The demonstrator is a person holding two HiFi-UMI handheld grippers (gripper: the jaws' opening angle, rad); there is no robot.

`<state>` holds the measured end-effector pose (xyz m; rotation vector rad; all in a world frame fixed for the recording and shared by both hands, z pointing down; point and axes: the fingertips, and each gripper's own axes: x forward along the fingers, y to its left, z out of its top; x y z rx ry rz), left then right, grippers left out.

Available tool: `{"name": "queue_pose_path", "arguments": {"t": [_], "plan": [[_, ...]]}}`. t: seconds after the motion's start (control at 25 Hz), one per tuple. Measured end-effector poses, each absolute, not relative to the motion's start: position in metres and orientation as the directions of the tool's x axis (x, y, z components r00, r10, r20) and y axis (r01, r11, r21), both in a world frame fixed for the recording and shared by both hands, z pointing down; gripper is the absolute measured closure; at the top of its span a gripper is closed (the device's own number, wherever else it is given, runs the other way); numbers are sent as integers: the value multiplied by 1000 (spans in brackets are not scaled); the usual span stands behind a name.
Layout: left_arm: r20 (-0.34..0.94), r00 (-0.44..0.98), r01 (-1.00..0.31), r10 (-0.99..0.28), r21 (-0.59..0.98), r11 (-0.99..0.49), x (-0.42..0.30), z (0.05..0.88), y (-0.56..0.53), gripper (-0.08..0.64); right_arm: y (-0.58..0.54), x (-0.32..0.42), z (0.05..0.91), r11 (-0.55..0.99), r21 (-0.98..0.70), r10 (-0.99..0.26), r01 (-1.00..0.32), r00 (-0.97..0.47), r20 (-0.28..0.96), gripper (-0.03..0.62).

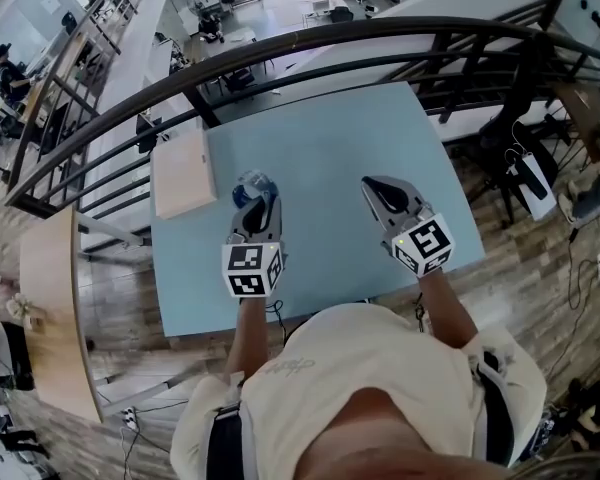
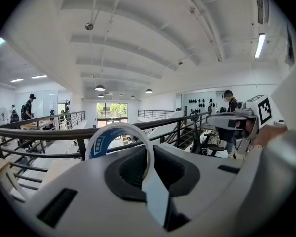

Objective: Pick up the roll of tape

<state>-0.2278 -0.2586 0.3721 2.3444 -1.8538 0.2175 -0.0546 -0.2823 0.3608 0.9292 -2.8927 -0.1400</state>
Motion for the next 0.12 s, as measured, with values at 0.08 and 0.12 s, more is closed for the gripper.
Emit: {"name": "queue_pose_path", "arguments": {"t": [0.08,0.12], "plan": [[200,230,-973,-952,23,-230,-227,372,-258,503,-282,-54,361,807,122,-587,-577,-807,65,588],[198,232,-973,-952,22,-232,-227,371,-258,503,-282,-54,361,806,123,-589,-579,-806,63,588]]}}
